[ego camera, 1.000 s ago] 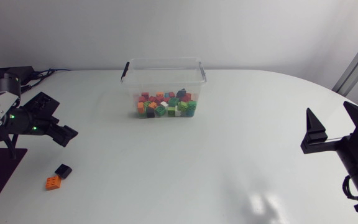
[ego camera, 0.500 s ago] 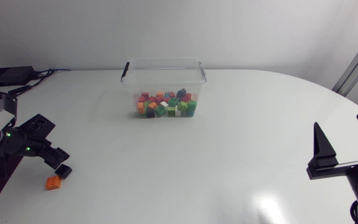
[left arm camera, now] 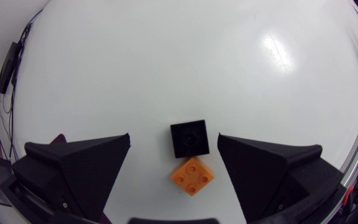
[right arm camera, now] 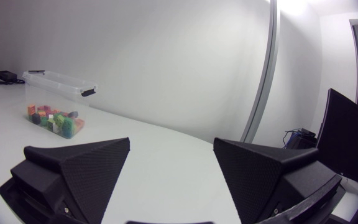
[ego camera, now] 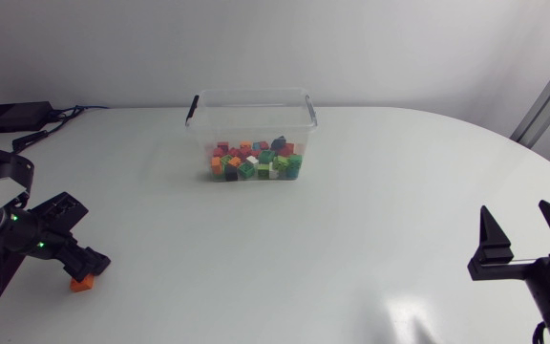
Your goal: Place the duplo bricks in the container
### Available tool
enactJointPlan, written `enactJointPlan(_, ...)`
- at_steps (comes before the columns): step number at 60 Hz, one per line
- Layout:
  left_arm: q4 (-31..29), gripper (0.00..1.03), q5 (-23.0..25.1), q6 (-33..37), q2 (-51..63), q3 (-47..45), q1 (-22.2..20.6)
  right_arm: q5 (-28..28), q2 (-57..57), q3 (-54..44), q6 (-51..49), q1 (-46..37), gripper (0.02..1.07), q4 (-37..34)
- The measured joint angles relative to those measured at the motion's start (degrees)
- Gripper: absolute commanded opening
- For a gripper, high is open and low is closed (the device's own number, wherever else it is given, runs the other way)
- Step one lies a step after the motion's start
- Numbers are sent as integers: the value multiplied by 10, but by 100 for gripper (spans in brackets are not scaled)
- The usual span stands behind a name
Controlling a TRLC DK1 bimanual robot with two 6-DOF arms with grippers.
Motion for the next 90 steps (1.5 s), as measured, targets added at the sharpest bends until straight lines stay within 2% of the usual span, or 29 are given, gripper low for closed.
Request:
enactJointPlan(13, -19, 97, -34, -1, 6, 0, -29, 40, 1, 0, 40, 3, 99, -23)
enactJointPlan(28, -26, 90, -42, -6, 47, 0, -37, 45, 15, 0, 44, 5, 102, -26)
enactJointPlan(37, -32, 73, -42, -19, 79, 17, -44, 45, 3, 0, 44, 5, 102, -26)
enactJointPlan(45, -32, 48, -42, -31, 99, 38, -44, 45, 2, 0, 45, 5, 102, -26)
enactJointPlan(47, -32, 39, -42, -32, 102, 40, -44, 45, 2, 0, 45, 5, 102, -26)
enactJointPlan(60, -49, 33, -42, -37, 119, 59, -44, 45, 0, 0, 45, 5, 102, -26)
enactJointPlan(75, -127, 32, -14, -46, 101, 93, -45, 45, 0, 0, 45, 5, 102, -26)
enactJointPlan(81, -164, 32, -5, -50, 68, 123, -56, 45, 0, 0, 45, 5, 102, -26)
enactJointPlan(90, -216, 32, 9, -71, 26, 183, -98, 45, 0, 0, 45, 5, 102, -26)
